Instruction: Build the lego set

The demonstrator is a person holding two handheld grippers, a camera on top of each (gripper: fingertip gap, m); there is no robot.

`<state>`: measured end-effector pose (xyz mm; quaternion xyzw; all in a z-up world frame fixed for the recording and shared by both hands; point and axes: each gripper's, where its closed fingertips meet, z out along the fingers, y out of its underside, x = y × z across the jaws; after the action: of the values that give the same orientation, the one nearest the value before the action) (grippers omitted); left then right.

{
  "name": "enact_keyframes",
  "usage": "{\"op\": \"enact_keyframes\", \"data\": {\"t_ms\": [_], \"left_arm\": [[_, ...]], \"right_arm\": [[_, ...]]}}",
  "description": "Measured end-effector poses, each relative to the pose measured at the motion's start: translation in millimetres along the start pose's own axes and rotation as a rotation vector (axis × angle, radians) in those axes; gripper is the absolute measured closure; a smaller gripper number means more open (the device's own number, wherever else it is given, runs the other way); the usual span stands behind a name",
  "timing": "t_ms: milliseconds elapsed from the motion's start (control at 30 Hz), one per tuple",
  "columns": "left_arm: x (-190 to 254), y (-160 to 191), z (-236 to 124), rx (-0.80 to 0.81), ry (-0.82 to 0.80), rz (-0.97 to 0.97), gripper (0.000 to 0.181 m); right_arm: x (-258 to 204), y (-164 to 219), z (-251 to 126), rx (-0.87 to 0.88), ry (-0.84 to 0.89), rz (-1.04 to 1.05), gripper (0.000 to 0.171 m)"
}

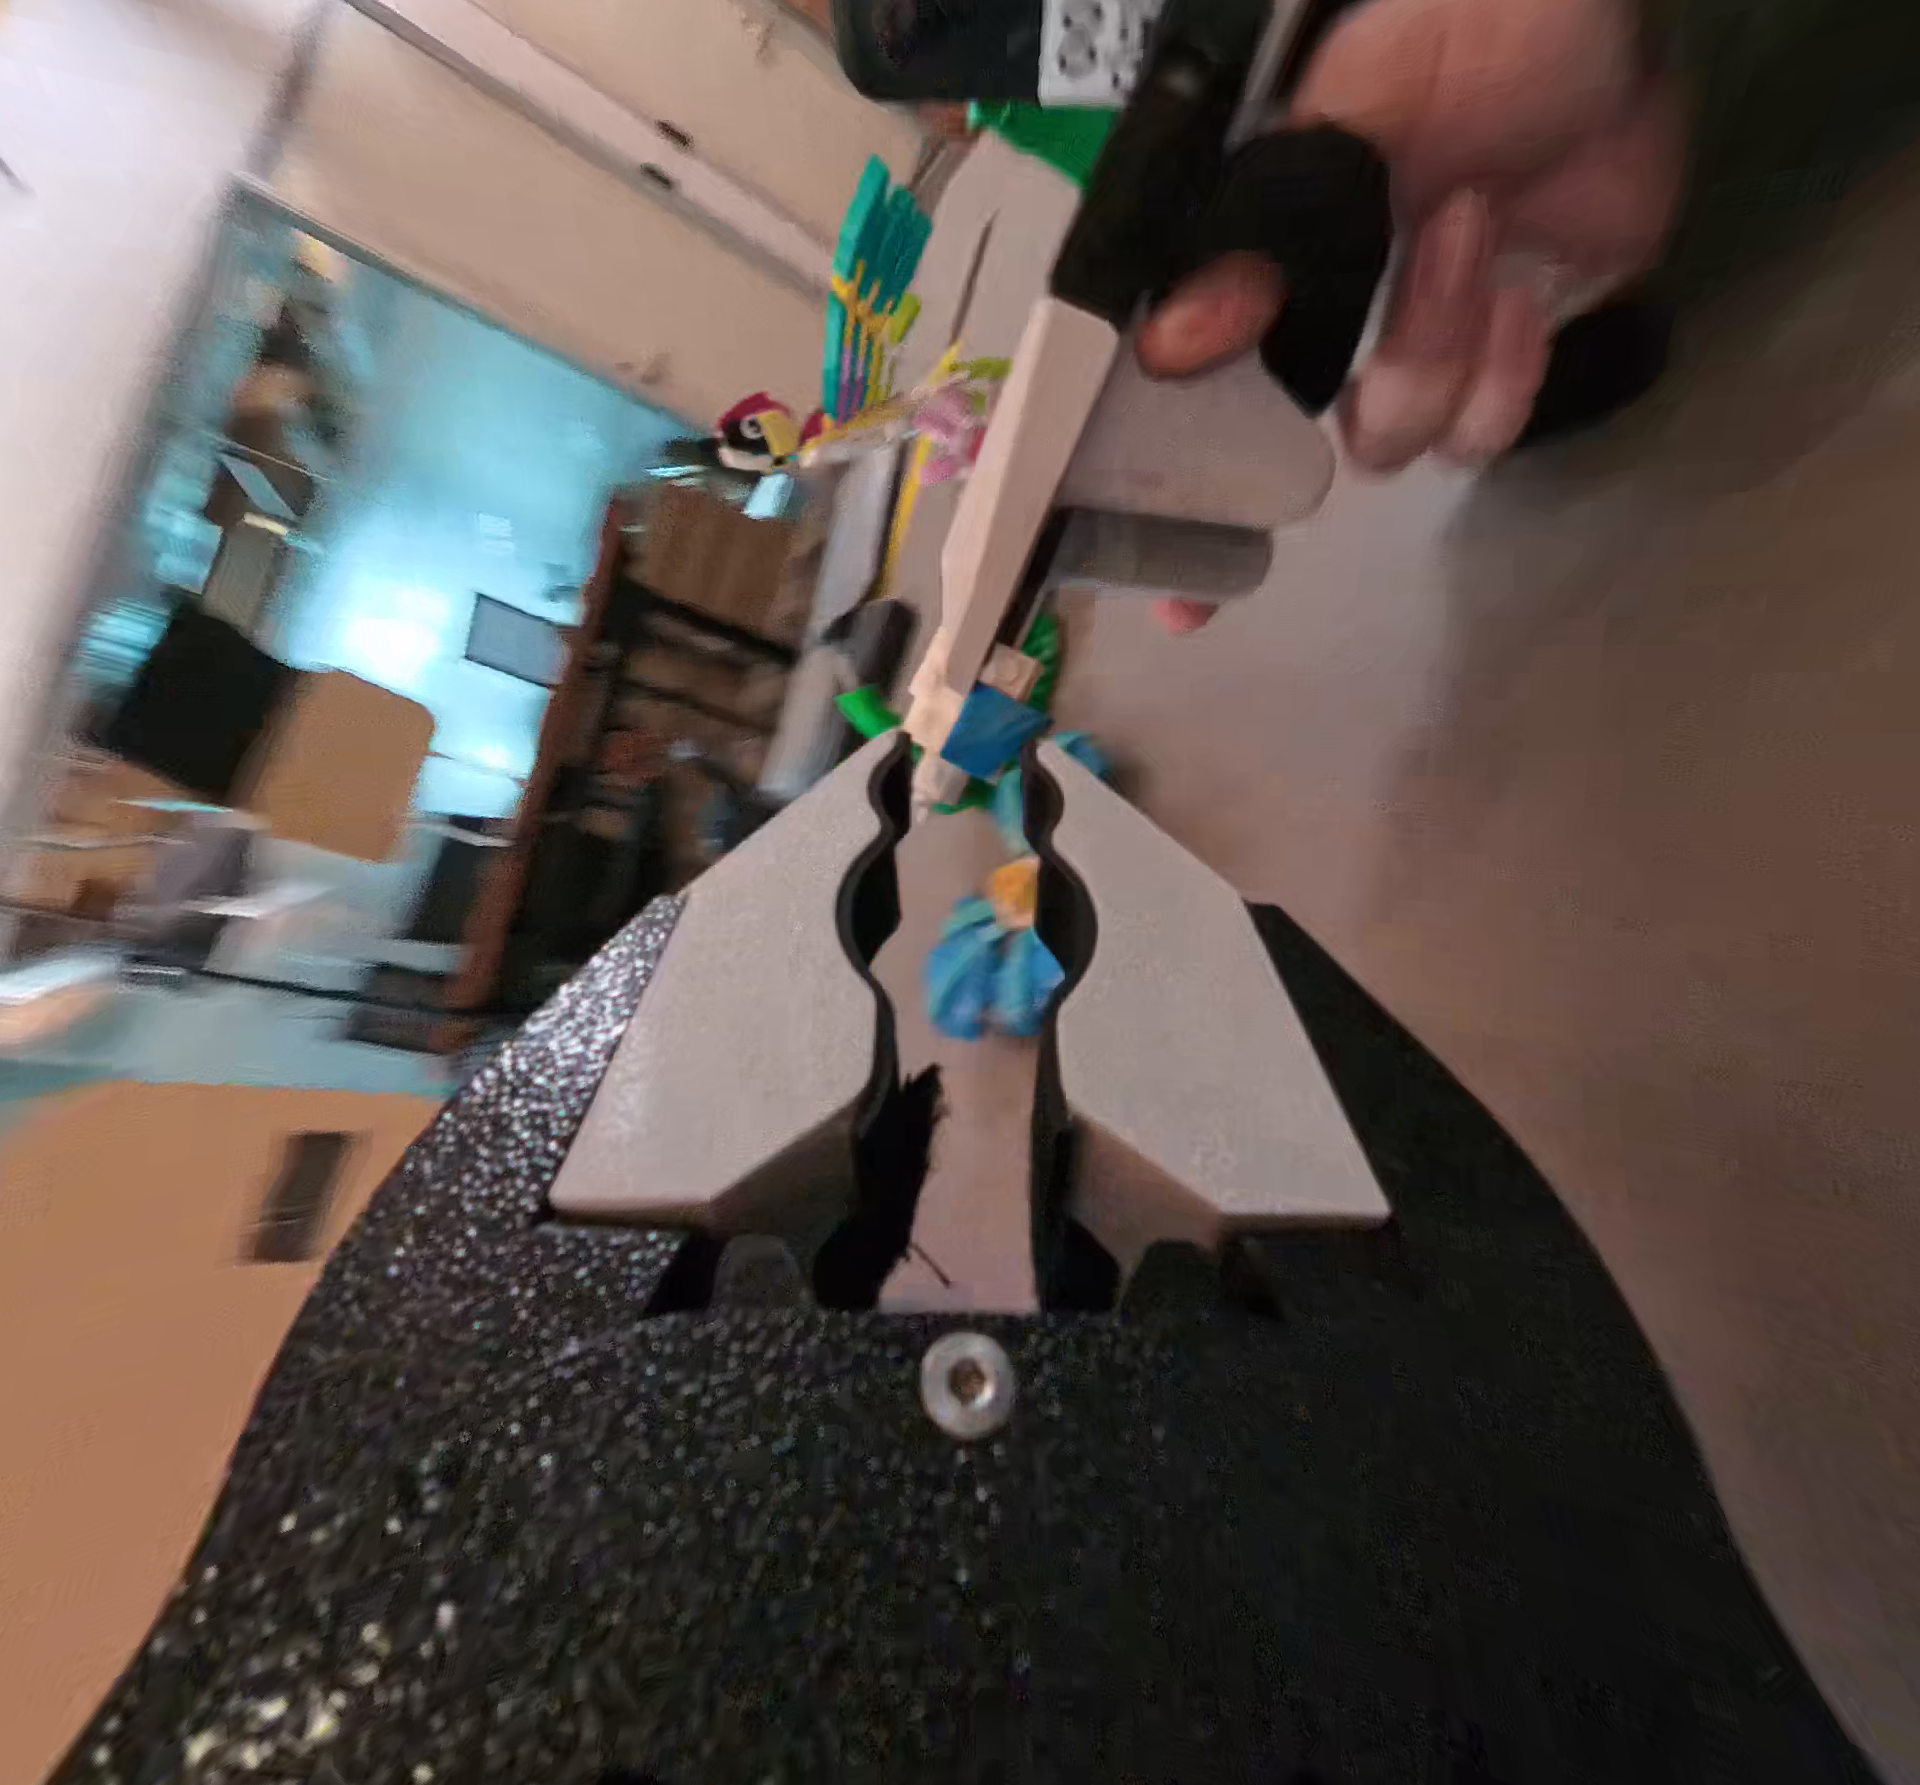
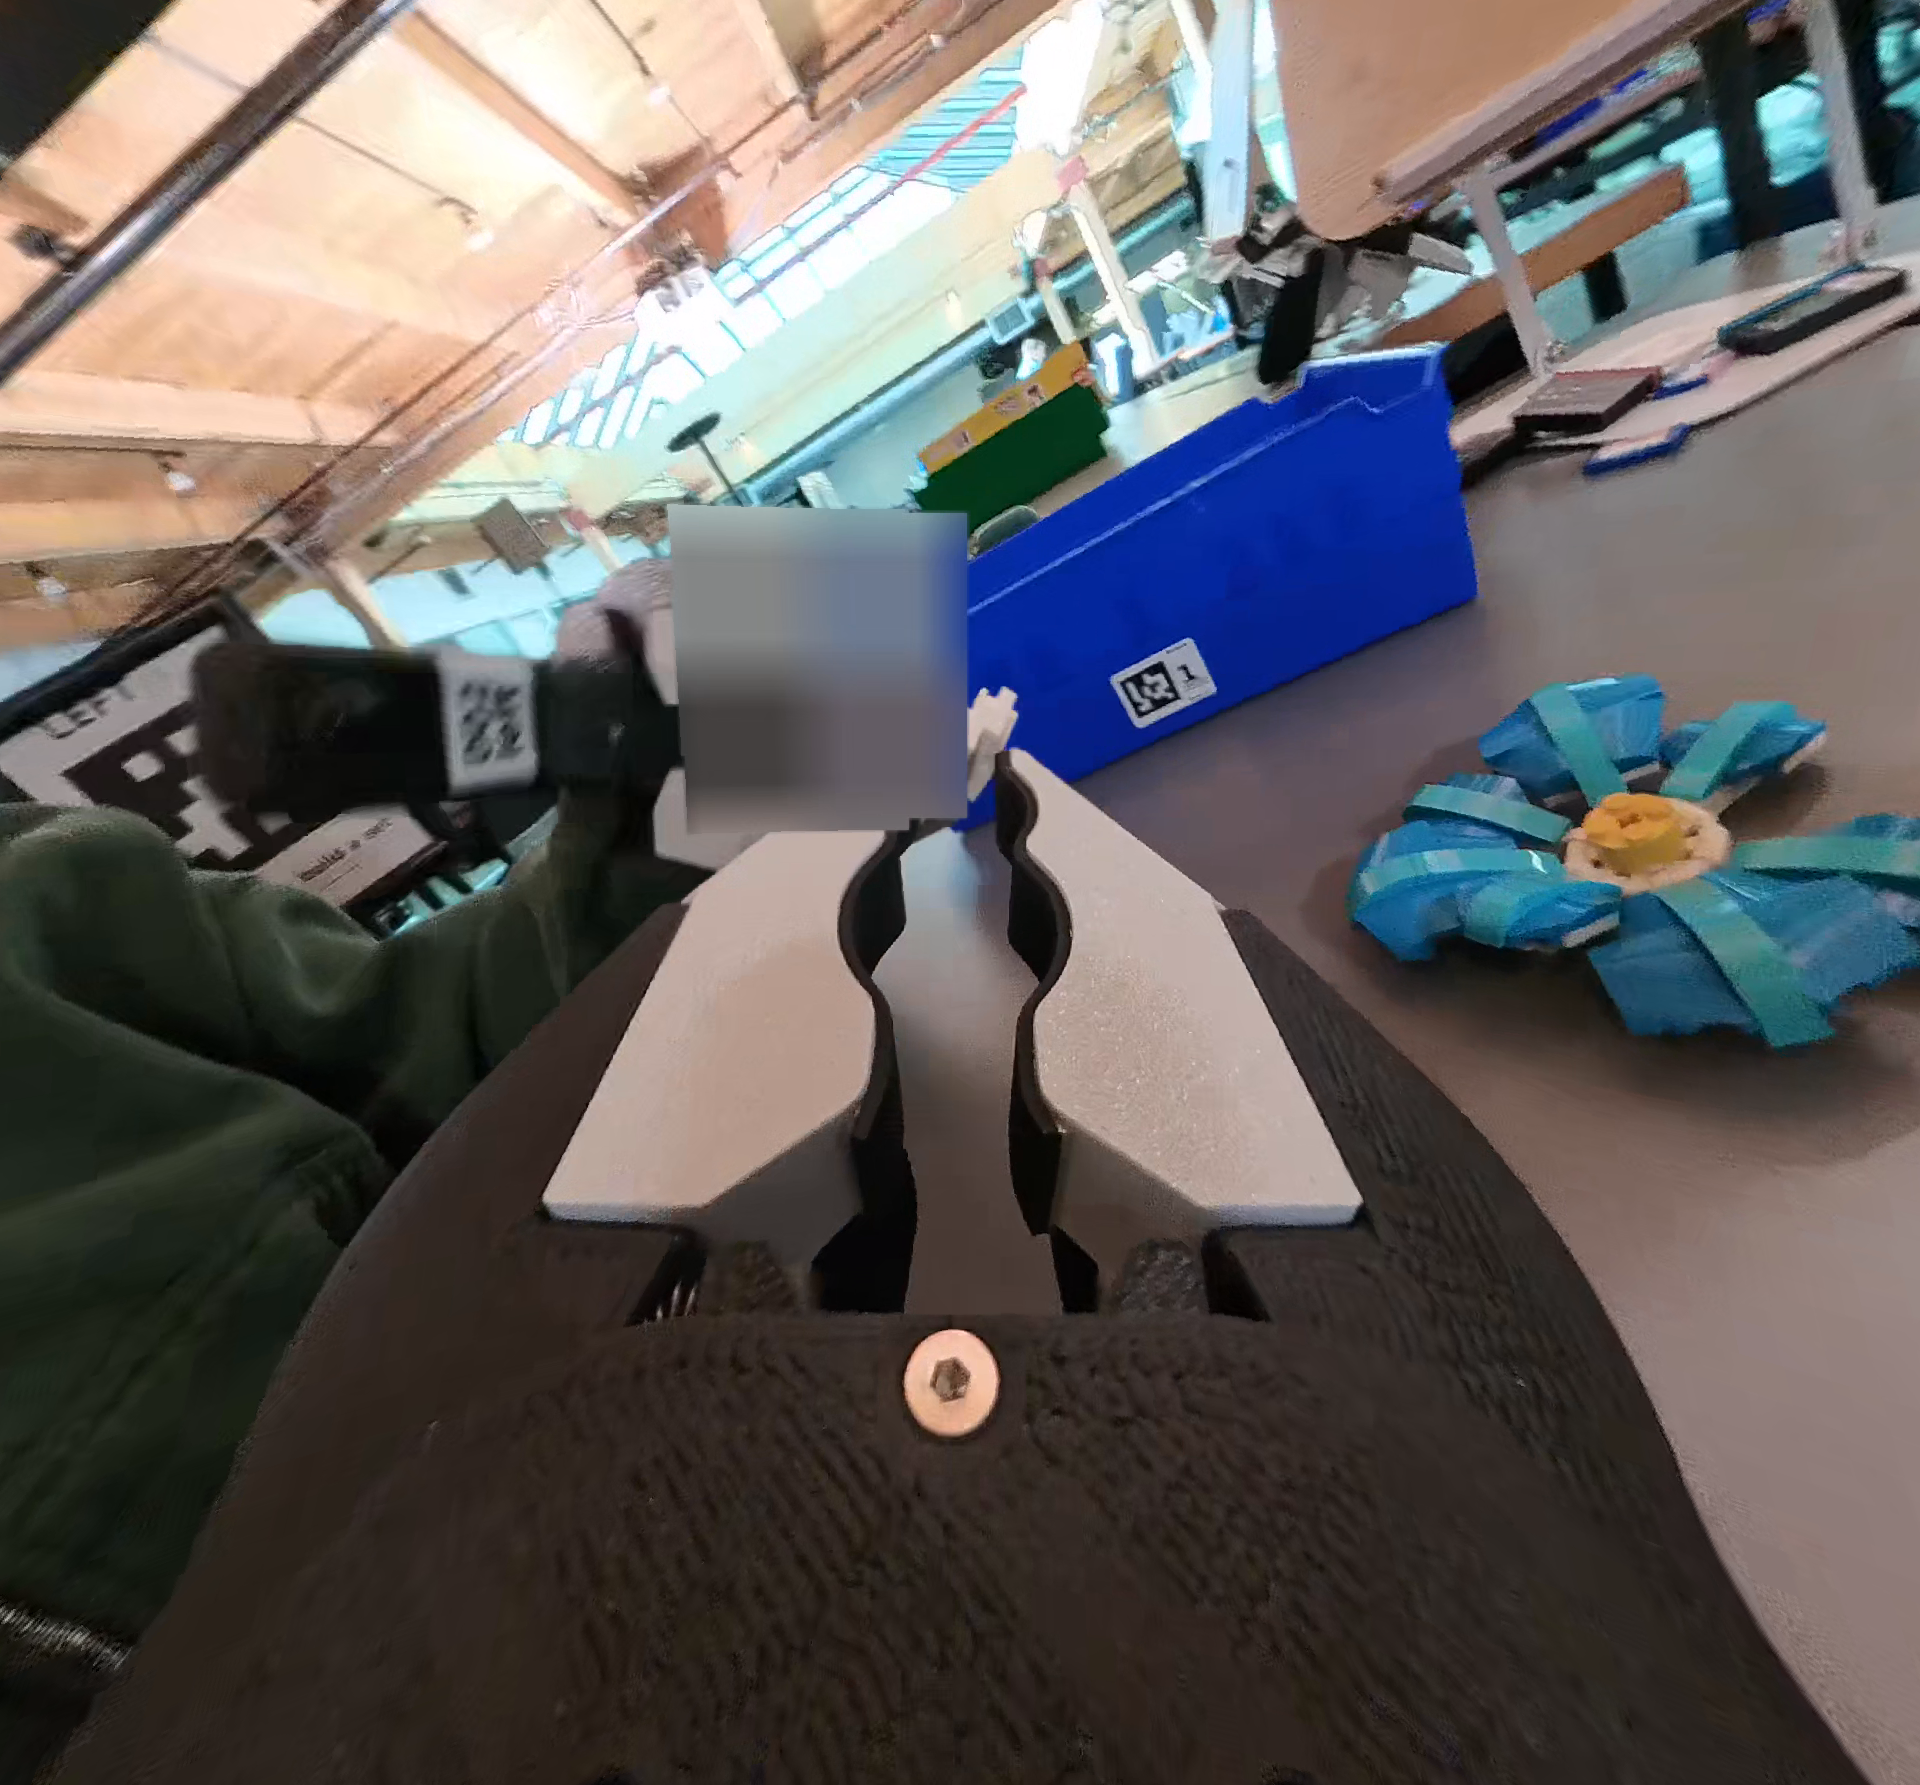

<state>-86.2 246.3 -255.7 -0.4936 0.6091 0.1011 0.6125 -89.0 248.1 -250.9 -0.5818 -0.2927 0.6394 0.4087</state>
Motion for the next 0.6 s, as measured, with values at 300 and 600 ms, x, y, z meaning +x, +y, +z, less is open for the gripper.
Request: {"op": "enact_keyframes", "data": {"t_ms": [300,600], "left_arm": [[-0.5,-0.6,2.7,-0.064,-0.259,0.452,0.164],[9.6,-1.3,6.7,-0.082,-0.258,0.510,0.181]], "right_arm": [[12.6,-0.8,1.5,0.042,0.054,0.131,0.162],[15.0,-3.1,0.3,0.051,0.075,0.139,0.161]]}}
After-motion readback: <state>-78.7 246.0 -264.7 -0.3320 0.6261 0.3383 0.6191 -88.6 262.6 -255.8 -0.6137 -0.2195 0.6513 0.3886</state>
